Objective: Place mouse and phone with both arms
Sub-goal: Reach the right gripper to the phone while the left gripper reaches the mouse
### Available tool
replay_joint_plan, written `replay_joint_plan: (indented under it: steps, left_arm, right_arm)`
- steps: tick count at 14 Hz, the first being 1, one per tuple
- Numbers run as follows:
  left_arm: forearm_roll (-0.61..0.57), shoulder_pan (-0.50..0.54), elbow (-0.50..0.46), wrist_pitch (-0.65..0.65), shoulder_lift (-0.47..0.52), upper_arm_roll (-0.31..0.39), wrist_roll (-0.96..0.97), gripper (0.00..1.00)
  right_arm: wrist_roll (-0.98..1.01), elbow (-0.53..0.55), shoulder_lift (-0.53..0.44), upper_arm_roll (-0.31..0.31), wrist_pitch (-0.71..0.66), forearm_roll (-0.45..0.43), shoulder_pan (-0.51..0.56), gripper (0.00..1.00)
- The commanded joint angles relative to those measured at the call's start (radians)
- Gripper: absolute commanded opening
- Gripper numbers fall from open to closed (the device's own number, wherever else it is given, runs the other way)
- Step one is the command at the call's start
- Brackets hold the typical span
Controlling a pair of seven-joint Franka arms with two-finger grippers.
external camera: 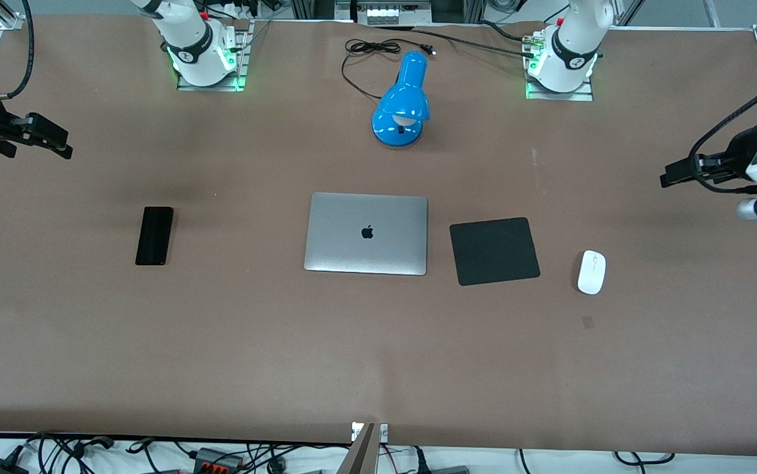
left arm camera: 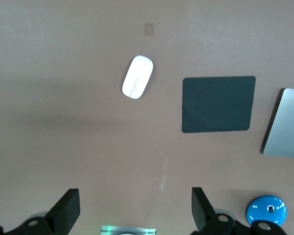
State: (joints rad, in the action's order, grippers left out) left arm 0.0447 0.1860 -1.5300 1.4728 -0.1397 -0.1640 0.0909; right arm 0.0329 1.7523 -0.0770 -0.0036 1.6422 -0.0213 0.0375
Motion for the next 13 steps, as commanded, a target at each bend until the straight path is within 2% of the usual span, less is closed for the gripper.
replay_joint_plan:
  steps: [1,3,7,13]
  left_arm:
    - [-0.021,0.012,0.024,-0.032,-0.029,0.0,-0.007,1.0]
    - [-0.083,0.007,0.011,-0.019,-0.024,-0.003,-0.014,1.0]
    - [-0.092,0.006,0.011,0.021,-0.024,-0.011,-0.014,1.0]
    - [-0.098,0.006,0.005,0.083,-0.023,-0.039,-0.025,1.0]
  right_arm:
    - [-0.013,0.045,-0.042,0.004,0.002,0.0,0.005,1.0]
    - [-0.011,0.042,-0.038,0.002,0.011,-0.002,0.005,1.0]
    - [-0.011,0.044,-0.032,0.002,0.007,-0.003,0.005,1.0]
    - [-0.014,0.053,0.08,0.001,0.071,-0.019,0.013,1.0]
